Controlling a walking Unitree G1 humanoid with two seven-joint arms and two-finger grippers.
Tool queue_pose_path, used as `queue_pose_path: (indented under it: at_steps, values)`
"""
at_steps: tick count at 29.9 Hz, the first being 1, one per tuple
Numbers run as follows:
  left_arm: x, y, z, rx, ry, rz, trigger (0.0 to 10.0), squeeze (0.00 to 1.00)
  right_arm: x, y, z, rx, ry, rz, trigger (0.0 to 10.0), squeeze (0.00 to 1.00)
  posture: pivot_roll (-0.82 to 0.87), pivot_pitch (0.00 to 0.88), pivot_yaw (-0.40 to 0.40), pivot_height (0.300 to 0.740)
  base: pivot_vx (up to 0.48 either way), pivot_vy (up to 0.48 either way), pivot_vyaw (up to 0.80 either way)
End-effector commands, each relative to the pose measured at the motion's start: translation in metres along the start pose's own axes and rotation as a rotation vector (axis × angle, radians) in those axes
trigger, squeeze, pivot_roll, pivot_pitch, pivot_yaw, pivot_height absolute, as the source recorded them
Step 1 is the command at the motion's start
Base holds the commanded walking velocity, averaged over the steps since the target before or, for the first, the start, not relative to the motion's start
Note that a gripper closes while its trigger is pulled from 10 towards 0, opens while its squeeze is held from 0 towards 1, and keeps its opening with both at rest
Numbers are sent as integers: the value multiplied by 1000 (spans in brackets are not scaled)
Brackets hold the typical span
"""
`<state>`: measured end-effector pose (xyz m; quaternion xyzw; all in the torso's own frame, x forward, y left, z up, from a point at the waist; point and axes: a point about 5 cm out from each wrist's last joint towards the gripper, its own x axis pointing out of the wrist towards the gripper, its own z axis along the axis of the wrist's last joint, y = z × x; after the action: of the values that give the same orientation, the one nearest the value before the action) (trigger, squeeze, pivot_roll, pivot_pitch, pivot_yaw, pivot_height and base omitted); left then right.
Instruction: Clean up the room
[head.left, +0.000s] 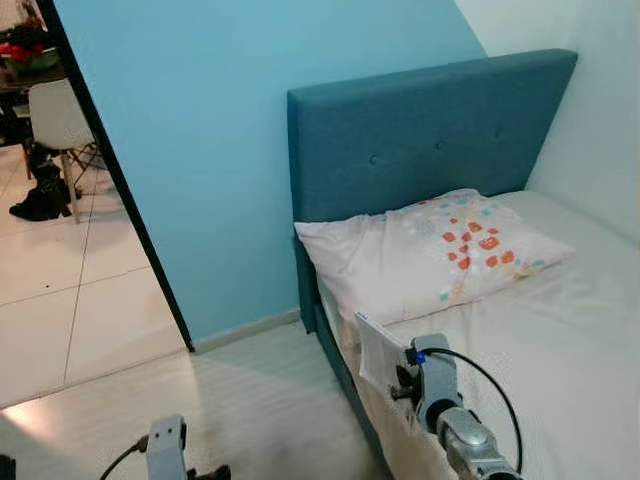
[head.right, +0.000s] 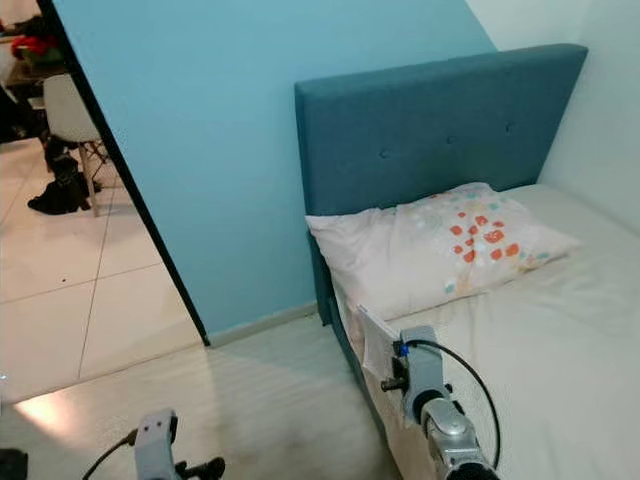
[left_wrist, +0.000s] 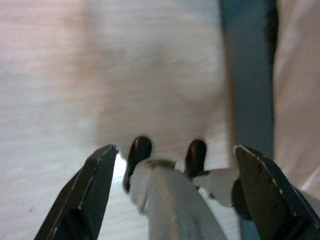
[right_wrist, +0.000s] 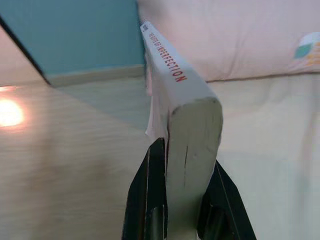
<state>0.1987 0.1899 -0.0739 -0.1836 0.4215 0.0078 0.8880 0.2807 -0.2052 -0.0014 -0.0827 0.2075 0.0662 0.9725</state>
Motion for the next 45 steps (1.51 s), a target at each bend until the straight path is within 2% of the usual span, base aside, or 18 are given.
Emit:
queue_pose_path:
  at_steps: [1,3,5,8,12,14,15,16,18,19,20,22,24,25,30,33,36,45]
  values:
    - [-3,4,-11,-9,41,5,10000,0,0,3,3,-36,-27,13,10000,0,9,19,35,731,0,-446,0]
    - [-3,3,-12,-4,48,-14,10000,0,-1,-5,4,-174,-10,20,10000,0,8,19,34,731,0,-446,0]
    - [-3,3,-12,-5,50,-15,10000,0,-2,-13,4,-258,13,5,10000,0,8,19,34,731,0,-446,0]
    - [-3,3,-13,-7,52,-10,10000,0,-2,-18,5,-278,18,-14,10000,0,8,19,34,731,0,-446,0]
    - [-3,4,-15,-21,57,15,10000,0,-2,-21,8,-382,15,-11,10000,0,2,22,31,731,0,-113,0]
    - [-3,4,-14,-35,49,17,10000,0,-1,-14,11,-512,-9,50,10000,0,2,22,31,731,0,0,0]
    - [-3,4,-14,-35,49,18,10000,0,-1,-10,12,-559,-21,74,10000,0,2,22,31,731,0,0,0]
    - [-3,4,-14,-35,49,18,10000,0,-1,-10,12,-559,-21,74,10000,0,2,22,31,731,0,0,0]
    - [-3,4,-14,-35,49,21,10000,0,1,1,14,-677,-50,131,10000,0,2,22,31,731,0,0,0]
    - [-3,4,-14,-35,49,21,10000,0,1,1,14,-677,-50,131,10000,0,2,22,31,731,0,0,0]
    - [-3,4,-14,-33,49,21,10000,0,1,7,14,-750,-66,164,10000,0,0,24,31,731,0,0,0]
    - [-3,4,-14,-33,49,21,10000,0,1,7,14,-750,-66,164,10000,0,0,24,31,731,0,0,0]
    - [-3,4,-14,-32,49,22,10000,0,2,20,12,-895,-91,222,10000,0,2,24,29,731,0,0,0]
    - [-3,5,-14,-32,49,22,10000,0,2,23,11,-933,-97,234,10000,0,2,24,29,731,0,0,0]
    - [-3,5,-14,-34,48,24,10000,0,2,24,10,-966,-94,238,10000,0,6,22,24,731,0,0,800]
    - [-3,5,-14,-40,44,23,10000,0,4,18,15,-967,-92,206,10000,0,7,18,21,731,0,0,800]
    - [-3,5,-14,-42,43,20,10000,0,8,-4,25,-1021,-63,68,10000,0,6,13,19,731,0,0,800]
    - [-2,2,-13,-51,36,1,10000,0,9,-26,34,-1076,-48,-80,10000,0,2,5,18,731,0,0,800]
